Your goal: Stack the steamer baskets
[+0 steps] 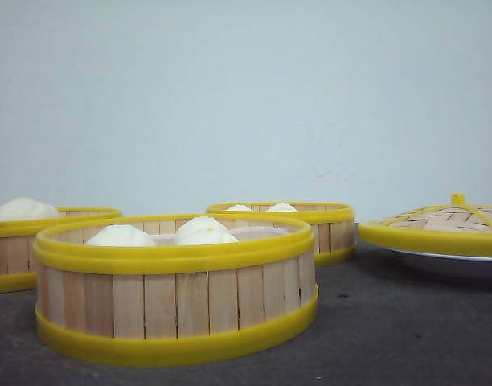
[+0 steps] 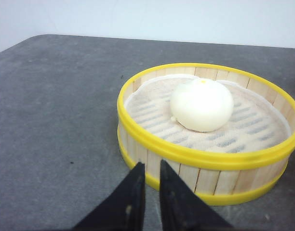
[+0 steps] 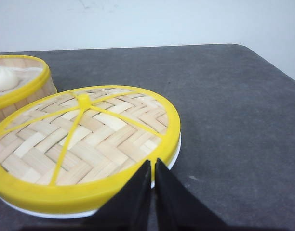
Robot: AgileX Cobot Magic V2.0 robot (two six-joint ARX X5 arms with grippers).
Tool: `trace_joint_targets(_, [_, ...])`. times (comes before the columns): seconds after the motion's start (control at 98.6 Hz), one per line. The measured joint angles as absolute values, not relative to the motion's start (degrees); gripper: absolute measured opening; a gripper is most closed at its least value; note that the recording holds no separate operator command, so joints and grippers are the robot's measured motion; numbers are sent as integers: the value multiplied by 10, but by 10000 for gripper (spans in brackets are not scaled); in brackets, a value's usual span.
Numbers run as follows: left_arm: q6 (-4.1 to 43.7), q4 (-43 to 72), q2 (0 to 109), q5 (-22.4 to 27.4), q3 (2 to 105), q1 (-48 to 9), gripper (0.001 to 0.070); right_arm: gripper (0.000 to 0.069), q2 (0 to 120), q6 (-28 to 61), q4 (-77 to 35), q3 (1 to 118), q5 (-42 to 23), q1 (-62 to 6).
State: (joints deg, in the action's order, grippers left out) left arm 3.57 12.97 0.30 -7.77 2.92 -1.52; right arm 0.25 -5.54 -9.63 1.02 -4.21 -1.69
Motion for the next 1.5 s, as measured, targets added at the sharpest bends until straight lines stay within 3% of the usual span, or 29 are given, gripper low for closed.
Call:
trace_joint_targets(0.66, [57, 130, 3, -57, 29, -15, 28, 9, 3, -103, -96, 10, -40, -17])
trace_joint_targets(1.025, [154, 123, 5, -56, 31, -15, 24, 9, 6, -200, -103, 19, -39, -17])
trace_joint_targets(1.258, [188, 135, 89, -56, 163, -15, 24, 8, 101, -215, -107, 154, -23, -17])
trace_joint_targets(1.502, [163, 206, 262, -43, 351, -15, 24, 8, 280, -169, -190, 357, 21, -17])
